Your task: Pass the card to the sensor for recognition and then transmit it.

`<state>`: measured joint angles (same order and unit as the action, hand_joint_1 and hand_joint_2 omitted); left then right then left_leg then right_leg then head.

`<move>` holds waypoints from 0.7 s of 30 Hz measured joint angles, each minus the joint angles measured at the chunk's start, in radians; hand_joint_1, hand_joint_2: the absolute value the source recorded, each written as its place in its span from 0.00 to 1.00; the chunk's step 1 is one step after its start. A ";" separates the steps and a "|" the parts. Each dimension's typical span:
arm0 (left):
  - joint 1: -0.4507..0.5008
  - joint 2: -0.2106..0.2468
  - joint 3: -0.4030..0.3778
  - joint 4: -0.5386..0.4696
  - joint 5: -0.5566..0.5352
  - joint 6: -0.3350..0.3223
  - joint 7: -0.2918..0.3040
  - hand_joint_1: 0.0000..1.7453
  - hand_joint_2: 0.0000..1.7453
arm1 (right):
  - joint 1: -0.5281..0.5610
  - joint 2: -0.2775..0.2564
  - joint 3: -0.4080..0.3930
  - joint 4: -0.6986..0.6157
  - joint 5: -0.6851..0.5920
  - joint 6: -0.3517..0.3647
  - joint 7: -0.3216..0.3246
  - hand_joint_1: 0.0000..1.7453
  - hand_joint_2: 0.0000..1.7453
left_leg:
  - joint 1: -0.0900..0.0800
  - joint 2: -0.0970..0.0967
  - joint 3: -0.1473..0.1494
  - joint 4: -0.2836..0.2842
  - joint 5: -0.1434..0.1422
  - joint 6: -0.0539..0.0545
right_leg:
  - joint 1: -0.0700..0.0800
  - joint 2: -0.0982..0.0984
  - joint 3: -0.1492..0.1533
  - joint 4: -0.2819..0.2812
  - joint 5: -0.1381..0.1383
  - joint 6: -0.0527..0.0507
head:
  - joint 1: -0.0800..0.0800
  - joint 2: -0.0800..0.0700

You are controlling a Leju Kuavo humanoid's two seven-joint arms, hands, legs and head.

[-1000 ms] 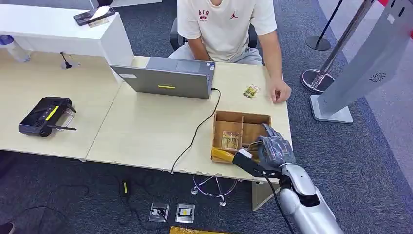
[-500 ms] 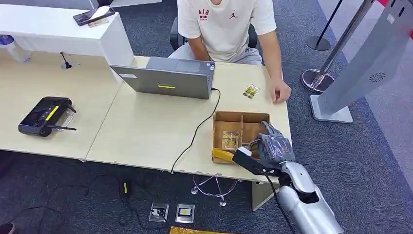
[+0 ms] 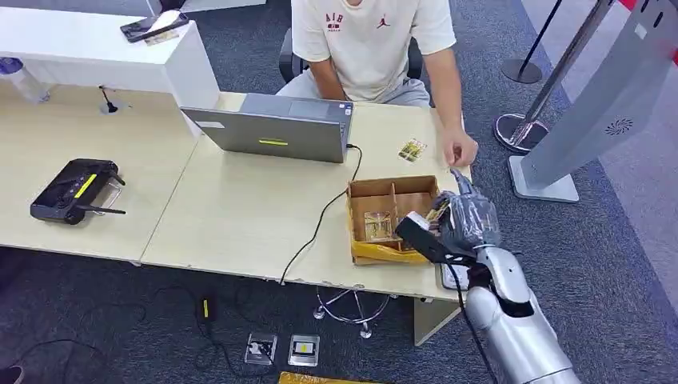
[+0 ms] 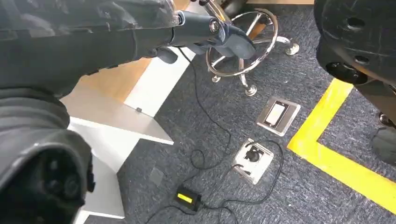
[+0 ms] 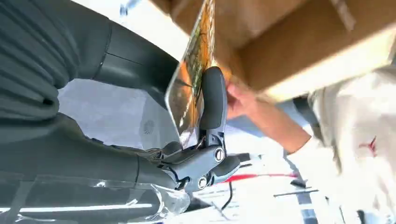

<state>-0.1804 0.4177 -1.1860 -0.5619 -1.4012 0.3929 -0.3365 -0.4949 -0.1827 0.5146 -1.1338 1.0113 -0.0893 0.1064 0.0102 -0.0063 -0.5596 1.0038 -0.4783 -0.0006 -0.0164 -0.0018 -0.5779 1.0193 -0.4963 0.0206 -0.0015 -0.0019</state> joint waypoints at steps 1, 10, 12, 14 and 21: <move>0.000 0.000 0.000 0.001 0.000 0.003 -0.001 0.00 0.00 | -0.004 -0.004 -0.007 -0.003 0.000 0.000 0.002 1.00 1.00 | 0.000 0.000 0.000 0.000 0.000 0.000 | 0.000 0.000 0.000 0.000 0.000 0.000 | 0.000 0.000; -0.001 0.000 0.000 0.008 -0.005 0.028 -0.014 0.00 0.00 | -0.052 -0.019 -0.054 -0.008 0.034 -0.007 -0.035 1.00 1.00 | 0.000 0.000 0.000 0.000 0.000 0.000 | 0.000 0.001 0.000 0.000 0.000 0.000 | 0.000 0.000; -0.005 -0.001 0.000 0.011 -0.008 0.032 -0.025 0.00 0.00 | -0.078 -0.019 -0.055 -0.004 0.042 -0.012 -0.053 1.00 1.00 | 0.000 0.000 0.000 0.000 0.000 0.000 | 0.000 0.001 0.000 0.000 0.000 0.000 | 0.000 0.000; -0.008 -0.001 0.000 0.011 -0.011 0.037 -0.032 0.00 0.00 | -0.106 -0.019 -0.055 0.003 0.043 -0.022 -0.069 1.00 1.00 | 0.000 0.000 0.000 0.000 0.000 0.000 | 0.000 0.001 0.000 0.000 0.000 0.000 | 0.000 0.000; -0.028 0.000 0.000 0.015 -0.025 0.064 -0.065 0.00 0.00 | -0.283 -0.018 -0.054 0.158 0.041 -0.131 -0.158 1.00 1.00 | 0.000 0.000 -0.001 0.000 0.001 -0.001 | 0.000 0.000 0.000 0.000 0.000 0.000 | 0.000 0.000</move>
<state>-0.2083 0.4173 -1.1864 -0.5467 -1.4263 0.4566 -0.4013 -0.7781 -0.2007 0.4608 -0.9761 1.0521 -0.2202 -0.0515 0.0102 -0.0065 -0.5603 1.0039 -0.4776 -0.0014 -0.0164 -0.0019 -0.5779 1.0197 -0.4961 0.0207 -0.0015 -0.0019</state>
